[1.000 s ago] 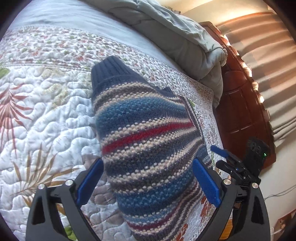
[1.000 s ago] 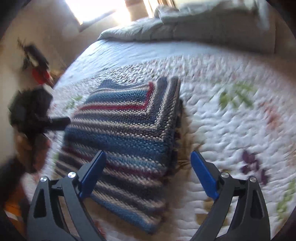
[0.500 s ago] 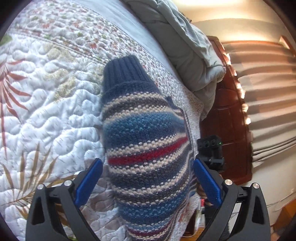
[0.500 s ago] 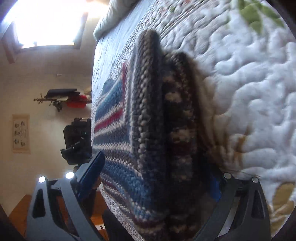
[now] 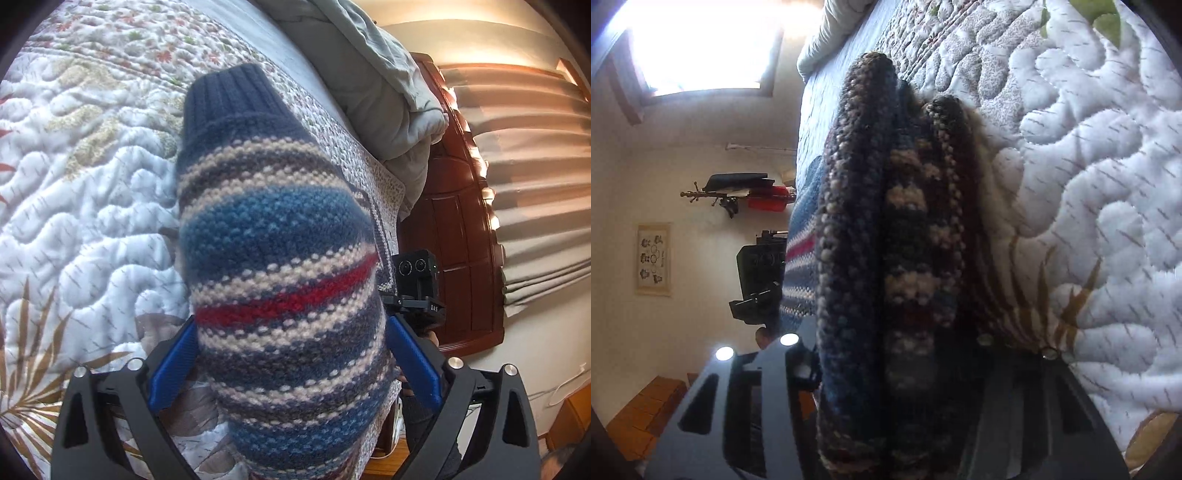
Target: Fold small clothes
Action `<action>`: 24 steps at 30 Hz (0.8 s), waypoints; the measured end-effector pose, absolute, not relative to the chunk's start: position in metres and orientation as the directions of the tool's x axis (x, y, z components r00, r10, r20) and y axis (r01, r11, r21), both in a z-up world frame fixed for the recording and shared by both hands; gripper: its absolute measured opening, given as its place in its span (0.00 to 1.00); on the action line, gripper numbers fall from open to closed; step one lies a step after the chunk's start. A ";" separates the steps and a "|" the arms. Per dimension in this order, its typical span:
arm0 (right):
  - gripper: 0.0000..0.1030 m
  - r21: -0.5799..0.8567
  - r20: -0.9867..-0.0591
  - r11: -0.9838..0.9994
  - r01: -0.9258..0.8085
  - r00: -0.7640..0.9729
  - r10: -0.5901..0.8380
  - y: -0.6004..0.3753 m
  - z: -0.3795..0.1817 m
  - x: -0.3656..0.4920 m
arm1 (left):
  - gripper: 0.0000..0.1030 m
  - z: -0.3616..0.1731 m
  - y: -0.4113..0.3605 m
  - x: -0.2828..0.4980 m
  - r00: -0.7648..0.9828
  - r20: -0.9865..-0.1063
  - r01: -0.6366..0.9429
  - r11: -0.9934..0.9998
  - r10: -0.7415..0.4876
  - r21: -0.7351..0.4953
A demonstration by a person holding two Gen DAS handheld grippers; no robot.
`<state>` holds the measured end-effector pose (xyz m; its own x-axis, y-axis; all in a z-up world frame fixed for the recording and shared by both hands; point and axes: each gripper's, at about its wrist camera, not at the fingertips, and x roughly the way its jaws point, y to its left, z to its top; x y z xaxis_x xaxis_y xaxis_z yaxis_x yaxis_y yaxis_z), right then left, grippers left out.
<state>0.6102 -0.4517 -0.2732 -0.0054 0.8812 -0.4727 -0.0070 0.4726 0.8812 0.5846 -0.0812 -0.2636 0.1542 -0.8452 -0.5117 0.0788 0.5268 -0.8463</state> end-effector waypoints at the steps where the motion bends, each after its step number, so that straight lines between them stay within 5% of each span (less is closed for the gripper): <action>1: 0.44 0.879 -0.477 0.477 -0.009 -0.002 0.879 -0.451 -0.273 0.610 | 0.86 -0.264 -0.083 0.584 0.150 -0.526 0.074 0.540 -0.837 -0.838; 9: 0.38 0.829 -0.555 0.558 -0.031 0.080 0.828 -0.441 -0.253 0.595 | 0.64 -0.244 -0.090 0.575 0.197 -0.605 0.101 0.629 -0.772 -0.771; 24: 0.37 0.797 -0.562 0.580 -0.167 0.143 0.814 -0.297 -0.158 0.446 | 0.60 -0.160 0.025 0.438 0.232 -0.644 0.136 0.680 -0.729 -0.721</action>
<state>0.4458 -0.2972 -0.1581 0.1434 0.8144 -0.5623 -0.1667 0.5800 0.7974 0.4380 0.0252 -0.1602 0.2321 -0.7288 -0.6441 0.1357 0.6800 -0.7205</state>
